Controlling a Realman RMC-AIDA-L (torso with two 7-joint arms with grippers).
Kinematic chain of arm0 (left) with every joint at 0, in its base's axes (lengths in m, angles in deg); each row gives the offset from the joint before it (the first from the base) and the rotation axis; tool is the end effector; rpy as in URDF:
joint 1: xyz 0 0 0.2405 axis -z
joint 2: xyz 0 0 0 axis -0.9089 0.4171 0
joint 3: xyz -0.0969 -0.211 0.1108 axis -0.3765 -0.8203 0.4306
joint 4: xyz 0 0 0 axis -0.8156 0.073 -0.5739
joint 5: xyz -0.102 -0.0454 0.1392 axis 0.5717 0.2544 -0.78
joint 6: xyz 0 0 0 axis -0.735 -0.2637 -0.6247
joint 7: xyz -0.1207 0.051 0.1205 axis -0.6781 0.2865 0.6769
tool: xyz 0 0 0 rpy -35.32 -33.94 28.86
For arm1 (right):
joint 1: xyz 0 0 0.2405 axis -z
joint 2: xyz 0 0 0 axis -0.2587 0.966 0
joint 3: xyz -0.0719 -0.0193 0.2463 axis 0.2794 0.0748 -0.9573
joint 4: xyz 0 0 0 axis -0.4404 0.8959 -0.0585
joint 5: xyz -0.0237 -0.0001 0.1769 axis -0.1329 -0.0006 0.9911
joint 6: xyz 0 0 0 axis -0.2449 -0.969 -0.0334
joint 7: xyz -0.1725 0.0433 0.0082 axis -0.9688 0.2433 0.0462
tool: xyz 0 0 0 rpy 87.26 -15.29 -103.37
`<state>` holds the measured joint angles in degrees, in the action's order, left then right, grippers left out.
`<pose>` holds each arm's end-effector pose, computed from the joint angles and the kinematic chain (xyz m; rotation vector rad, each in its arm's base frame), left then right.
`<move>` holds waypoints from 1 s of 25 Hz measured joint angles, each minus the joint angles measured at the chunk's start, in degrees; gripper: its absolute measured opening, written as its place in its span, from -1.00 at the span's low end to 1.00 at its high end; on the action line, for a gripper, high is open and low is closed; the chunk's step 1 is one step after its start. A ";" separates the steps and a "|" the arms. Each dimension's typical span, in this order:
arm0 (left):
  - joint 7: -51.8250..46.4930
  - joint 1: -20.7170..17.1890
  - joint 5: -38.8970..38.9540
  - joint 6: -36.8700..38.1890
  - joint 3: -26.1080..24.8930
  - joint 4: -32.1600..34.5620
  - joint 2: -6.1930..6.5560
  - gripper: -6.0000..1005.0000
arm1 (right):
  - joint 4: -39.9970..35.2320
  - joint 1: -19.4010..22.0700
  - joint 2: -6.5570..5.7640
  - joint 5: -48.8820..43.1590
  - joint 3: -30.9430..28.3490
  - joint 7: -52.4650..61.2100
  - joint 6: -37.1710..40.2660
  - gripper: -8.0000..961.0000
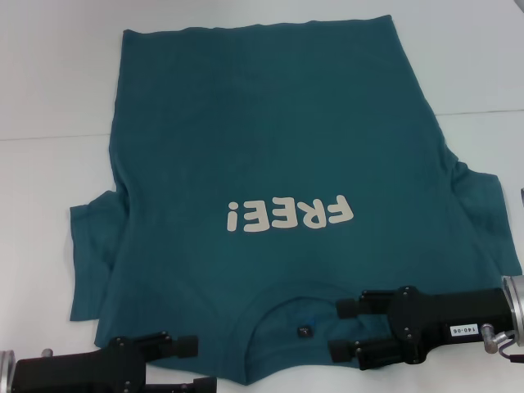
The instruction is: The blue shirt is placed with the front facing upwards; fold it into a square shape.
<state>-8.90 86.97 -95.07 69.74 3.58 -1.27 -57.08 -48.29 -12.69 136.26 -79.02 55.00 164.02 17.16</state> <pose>-0.2357 0.2403 -0.0476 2.8217 1.0235 0.8528 0.2370 0.2731 -0.0460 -2.8970 0.9564 0.6584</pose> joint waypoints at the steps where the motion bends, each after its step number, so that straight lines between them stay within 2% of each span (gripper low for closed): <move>1: -0.05 0.00 0.01 0.00 0.00 0.00 0.01 0.80 | 0.00 0.00 0.00 0.00 0.00 0.03 0.00 0.90; 18: -2.23 0.10 0.01 0.02 -0.26 0.00 0.10 0.80 | 0.02 0.00 0.07 0.00 0.00 0.11 0.00 0.90; 21: -6.64 0.63 0.16 0.67 -2.12 0.01 0.44 0.80 | 0.06 -0.08 0.06 0.02 -0.30 1.17 -0.05 0.90; 24: -11.80 1.36 1.44 2.02 -7.25 0.19 0.90 0.80 | -0.17 -0.87 -0.30 0.30 -0.96 6.58 -0.71 0.90; 25: -15.74 1.52 2.30 2.33 -10.82 0.61 1.02 0.80 | -0.30 -1.31 -0.49 0.31 -1.21 8.86 -0.92 0.90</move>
<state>-24.64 88.49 -92.76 72.07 -7.24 -0.66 -56.06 -48.58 -14.00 135.76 -78.71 53.80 172.88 16.25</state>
